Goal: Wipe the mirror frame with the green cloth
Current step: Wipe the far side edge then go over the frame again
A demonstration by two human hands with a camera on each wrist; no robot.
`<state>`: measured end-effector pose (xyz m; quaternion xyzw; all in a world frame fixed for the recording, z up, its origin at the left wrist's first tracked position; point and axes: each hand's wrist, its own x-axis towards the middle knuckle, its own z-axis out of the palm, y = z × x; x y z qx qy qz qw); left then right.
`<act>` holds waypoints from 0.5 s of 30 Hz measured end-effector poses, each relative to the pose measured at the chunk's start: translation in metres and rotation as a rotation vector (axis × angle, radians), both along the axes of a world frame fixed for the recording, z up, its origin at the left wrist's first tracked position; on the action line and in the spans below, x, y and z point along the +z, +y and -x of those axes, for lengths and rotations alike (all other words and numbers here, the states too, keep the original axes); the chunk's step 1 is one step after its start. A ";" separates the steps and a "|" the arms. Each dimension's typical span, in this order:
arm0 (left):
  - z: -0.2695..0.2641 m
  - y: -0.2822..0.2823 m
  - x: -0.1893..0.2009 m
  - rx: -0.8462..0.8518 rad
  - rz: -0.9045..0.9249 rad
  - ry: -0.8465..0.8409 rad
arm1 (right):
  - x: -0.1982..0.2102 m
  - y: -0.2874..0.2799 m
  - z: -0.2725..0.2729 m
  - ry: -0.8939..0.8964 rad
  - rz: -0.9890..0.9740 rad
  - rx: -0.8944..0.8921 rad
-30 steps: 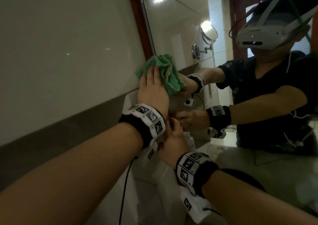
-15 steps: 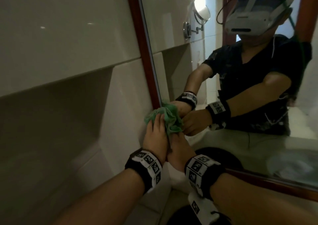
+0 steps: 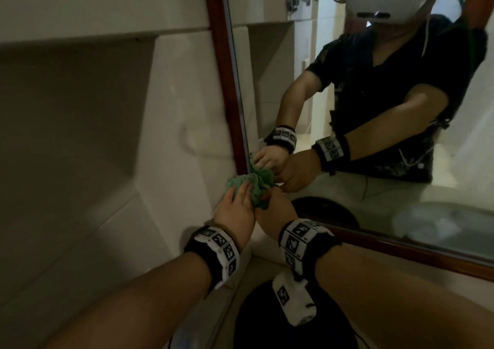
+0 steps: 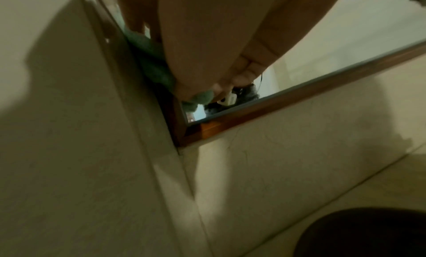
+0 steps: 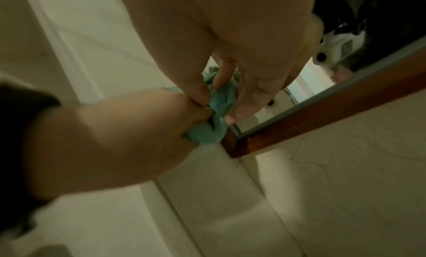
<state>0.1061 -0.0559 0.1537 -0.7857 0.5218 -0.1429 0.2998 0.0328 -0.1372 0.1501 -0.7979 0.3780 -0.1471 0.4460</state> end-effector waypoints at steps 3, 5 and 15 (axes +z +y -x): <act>0.003 0.001 0.008 -0.062 0.115 0.127 | 0.001 -0.004 0.012 0.005 0.027 0.020; 0.007 0.005 0.009 -0.112 0.276 0.280 | 0.001 -0.006 0.021 0.003 0.111 0.038; 0.066 0.040 0.003 -0.103 0.670 1.080 | 0.004 0.005 0.098 0.291 0.436 0.291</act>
